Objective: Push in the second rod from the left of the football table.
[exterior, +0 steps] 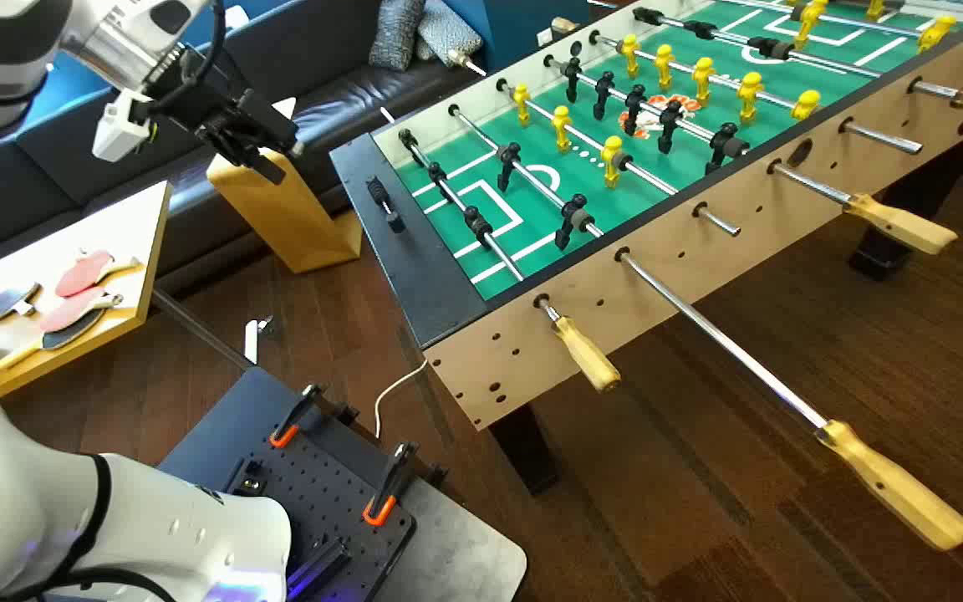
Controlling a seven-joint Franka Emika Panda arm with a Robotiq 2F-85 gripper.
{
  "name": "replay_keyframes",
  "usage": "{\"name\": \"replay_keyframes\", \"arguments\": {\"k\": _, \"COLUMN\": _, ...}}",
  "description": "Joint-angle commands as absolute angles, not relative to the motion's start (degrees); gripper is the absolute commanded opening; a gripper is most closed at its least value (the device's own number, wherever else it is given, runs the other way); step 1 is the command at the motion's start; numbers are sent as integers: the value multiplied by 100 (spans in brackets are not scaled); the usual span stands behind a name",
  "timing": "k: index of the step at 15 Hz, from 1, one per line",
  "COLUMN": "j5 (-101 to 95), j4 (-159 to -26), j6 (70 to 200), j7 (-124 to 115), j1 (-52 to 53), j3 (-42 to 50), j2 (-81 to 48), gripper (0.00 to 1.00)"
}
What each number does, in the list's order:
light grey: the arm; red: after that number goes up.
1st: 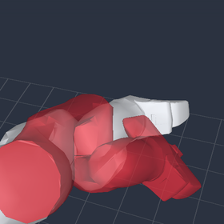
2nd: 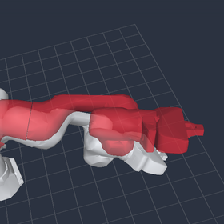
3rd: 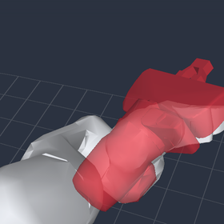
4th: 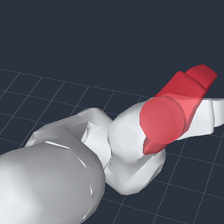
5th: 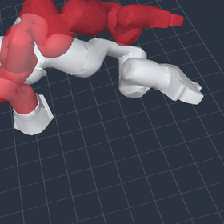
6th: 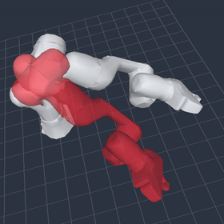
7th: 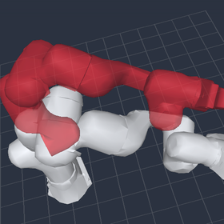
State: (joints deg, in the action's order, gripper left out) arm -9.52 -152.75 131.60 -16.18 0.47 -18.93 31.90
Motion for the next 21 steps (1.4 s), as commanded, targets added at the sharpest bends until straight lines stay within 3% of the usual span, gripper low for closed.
{"name": "replay_keyframes", "arguments": {"k": 1, "j5": -1054, "j4": -15265, "j6": 13139, "j7": -1695, "j1": 188, "j3": -1755, "j2": 3164, "gripper": 100}}
{"name": "replay_keyframes", "arguments": {"k": 8, "j5": -1094, "j4": -15178, "j6": 13173, "j7": -1818, "j1": -12, "j3": -1613, "j2": 3181, "gripper": 100}}
{"name": "replay_keyframes", "arguments": {"k": 15, "j5": -1061, "j4": -14729, "j6": 13308, "j7": -2047, "j1": -1062, "j3": -398, "j2": 2898, "gripper": 100}}
{"name": "replay_keyframes", "arguments": {"k": 21, "j5": -1018, "j4": -14499, "j6": 13693, "j7": -2755, "j1": -1907, "j3": 123, "j2": 2323, "gripper": 100}}
